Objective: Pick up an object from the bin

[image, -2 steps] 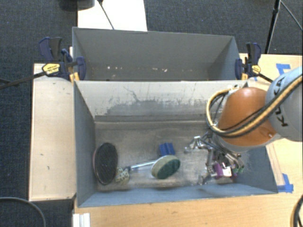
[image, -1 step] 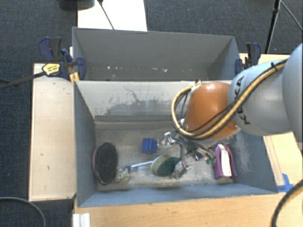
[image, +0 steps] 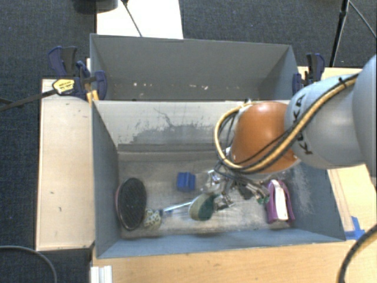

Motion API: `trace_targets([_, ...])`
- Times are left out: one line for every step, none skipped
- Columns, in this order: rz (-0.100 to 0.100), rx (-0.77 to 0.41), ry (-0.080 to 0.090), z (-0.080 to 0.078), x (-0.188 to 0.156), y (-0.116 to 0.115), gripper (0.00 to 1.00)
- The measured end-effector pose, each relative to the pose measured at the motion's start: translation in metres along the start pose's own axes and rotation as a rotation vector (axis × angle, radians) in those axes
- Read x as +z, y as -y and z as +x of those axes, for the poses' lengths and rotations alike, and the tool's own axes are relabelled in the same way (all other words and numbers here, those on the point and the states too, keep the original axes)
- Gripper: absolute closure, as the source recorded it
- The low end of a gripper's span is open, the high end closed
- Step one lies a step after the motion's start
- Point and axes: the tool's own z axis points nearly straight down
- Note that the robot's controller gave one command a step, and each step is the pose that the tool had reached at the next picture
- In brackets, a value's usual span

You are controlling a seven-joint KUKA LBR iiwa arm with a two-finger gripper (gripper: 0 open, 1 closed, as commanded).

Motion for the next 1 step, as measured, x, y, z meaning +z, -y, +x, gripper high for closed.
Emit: trace_targets([0.003, -0.026, 0.003, 0.0061, -0.1649, 0.0164, 1.00])
